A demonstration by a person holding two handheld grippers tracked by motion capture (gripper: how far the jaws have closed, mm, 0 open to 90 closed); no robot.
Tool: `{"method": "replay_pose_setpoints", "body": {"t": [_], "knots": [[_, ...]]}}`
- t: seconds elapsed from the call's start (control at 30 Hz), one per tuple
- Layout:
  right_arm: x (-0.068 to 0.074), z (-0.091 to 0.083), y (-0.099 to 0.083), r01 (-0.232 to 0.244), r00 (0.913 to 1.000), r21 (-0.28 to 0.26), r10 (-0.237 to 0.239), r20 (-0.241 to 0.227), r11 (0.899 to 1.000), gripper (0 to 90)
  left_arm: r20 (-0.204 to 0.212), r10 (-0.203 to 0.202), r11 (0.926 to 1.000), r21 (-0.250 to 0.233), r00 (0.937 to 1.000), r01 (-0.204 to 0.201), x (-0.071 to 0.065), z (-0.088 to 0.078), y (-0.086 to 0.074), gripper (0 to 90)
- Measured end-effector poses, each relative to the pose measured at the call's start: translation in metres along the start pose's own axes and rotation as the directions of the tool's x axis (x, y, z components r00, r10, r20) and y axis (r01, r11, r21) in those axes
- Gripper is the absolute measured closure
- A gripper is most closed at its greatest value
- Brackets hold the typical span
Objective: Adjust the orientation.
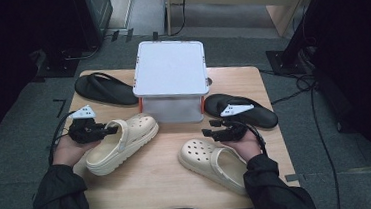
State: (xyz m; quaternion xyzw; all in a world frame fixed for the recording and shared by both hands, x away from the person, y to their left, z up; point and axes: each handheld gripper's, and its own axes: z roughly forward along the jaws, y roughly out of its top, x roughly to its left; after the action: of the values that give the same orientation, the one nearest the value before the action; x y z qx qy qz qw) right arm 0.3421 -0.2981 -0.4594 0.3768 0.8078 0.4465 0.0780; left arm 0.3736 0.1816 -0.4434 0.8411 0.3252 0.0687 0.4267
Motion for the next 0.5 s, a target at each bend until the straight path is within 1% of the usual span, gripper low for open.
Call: {"method": "replay_pose_setpoints", "body": {"t": [0.1, 0.13, 0.2, 0.23, 0.27, 0.33, 0.37, 0.4, 0.5], "knots": [[0.000, 0.001, 0.001, 0.001, 1.0000, 0.001, -0.001, 0.000, 1.000, 44.8, 0.033, -0.024, 0.9990, -0.038, 0.9992, 0.025, -0.002, -0.004, 0.002, 77.3], [0.000, 0.001, 0.001, 0.002, 1.0000, 0.002, -0.002, -0.001, 1.000, 44.8, 0.040, -0.025, 0.9985, -0.048, 0.9989, 0.027, -0.003, -0.006, 0.003, 77.3], [0.000, 0.002, 0.001, 0.004, 1.0000, 0.003, -0.004, -0.004, 1.000, 44.8, 0.024, -0.024, 0.9975, -0.066, 0.9994, 0.025, -0.008, -0.008, 0.007, 77.3], [0.000, 0.003, 0.001, 0.003, 1.0000, 0.005, -0.003, -0.005, 1.000, 44.8, 0.006, -0.014, 0.9974, -0.070, 0.9999, 0.015, -0.010, -0.007, 0.008, 77.3], [0.001, 0.003, 0.002, 0.003, 1.0000, 0.007, -0.003, -0.006, 1.000, 44.8, -0.009, -0.021, 0.9970, -0.074, 0.9997, 0.021, -0.012, -0.006, 0.010, 77.2], [0.001, 0.004, 0.002, 0.005, 1.0000, 0.007, -0.005, -0.007, 1.000, 44.8, -0.034, -0.014, 0.9976, -0.069, 0.9993, 0.011, -0.016, -0.001, 0.014, 77.2], [0.001, 0.005, 0.002, 0.006, 1.0000, 0.007, -0.006, -0.008, 1.000, 44.8, -0.034, -0.023, 0.9977, -0.065, 0.9992, 0.021, -0.018, 0.004, 0.017, 77.2], [0.001, 0.006, 0.002, 0.008, 0.9999, 0.008, -0.008, -0.007, 1.000, 44.8, -0.050, -0.024, 0.9977, -0.065, 0.9985, 0.020, -0.019, 0.007, 0.019, 77.2], [0.002, 0.006, 0.003, 0.012, 0.9999, 0.009, -0.012, -0.007, 1.000, 44.8, -0.070, -0.055, 0.9965, -0.066, 0.9961, 0.050, -0.019, 0.018, 0.025, 77.2]]}}
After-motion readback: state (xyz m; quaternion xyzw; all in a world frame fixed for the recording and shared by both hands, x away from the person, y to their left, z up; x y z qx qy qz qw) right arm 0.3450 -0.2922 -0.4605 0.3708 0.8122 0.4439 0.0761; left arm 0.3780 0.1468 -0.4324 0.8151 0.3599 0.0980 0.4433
